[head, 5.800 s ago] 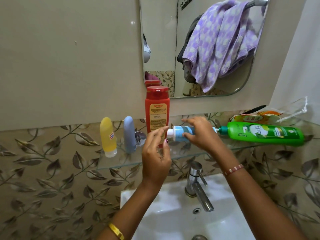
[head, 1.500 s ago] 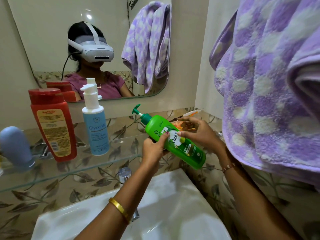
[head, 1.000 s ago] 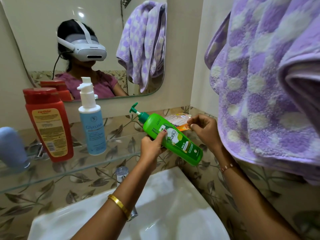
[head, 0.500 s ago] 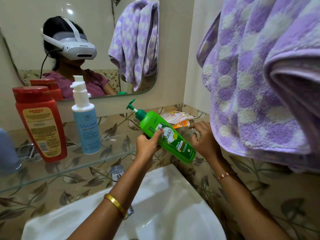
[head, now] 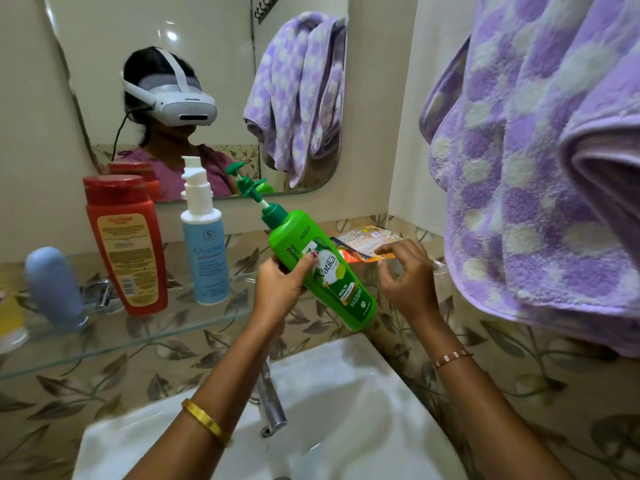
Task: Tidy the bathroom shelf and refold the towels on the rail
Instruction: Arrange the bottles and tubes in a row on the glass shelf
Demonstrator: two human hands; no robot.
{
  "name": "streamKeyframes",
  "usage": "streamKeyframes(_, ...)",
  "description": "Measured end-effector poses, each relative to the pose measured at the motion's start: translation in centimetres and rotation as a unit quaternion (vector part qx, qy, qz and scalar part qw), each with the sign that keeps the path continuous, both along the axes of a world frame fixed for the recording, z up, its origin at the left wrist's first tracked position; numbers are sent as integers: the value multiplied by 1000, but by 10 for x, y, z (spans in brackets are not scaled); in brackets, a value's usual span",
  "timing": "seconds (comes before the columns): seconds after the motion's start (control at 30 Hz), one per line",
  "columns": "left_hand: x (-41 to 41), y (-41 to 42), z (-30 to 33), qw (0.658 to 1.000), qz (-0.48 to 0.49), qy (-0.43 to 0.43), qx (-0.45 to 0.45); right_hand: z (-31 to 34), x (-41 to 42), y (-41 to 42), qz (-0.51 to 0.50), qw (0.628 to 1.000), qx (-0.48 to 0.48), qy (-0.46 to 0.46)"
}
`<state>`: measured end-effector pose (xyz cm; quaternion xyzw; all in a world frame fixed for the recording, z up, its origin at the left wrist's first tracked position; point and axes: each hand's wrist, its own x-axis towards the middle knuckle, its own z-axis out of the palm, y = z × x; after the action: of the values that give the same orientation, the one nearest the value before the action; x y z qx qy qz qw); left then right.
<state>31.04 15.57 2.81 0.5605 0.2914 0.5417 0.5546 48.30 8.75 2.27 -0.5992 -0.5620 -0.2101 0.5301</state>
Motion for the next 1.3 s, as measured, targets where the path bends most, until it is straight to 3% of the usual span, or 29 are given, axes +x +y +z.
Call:
streamKeyframes(0.1, -14, 3, 12, 999, 4, 17, 34, 10, -20, 11, 122, 989, -29, 79)
streamKeyframes(0.23, -29, 9, 31, 995, 6, 54, 79, 20, -44, 27, 308, 915, -174, 194)
streamKeyframes(0.37, -42, 13, 46, 992, -3, 72, 108, 21, -59, 38, 398, 855, -204, 262)
streamKeyframes(0.47, -46, 15, 53, 989, -1, 73, 125, 24, -67, 46, 430, 836, -189, 282)
streamKeyframes(0.93, -40, 22, 56, 979, 110, 58, 163, 22, -83, 83, 451, 822, -125, 325)
streamKeyframes(1.3, -40, 25, 25, 972, 147, 111, 148, 18, -84, 93, 426, 837, -116, 323)
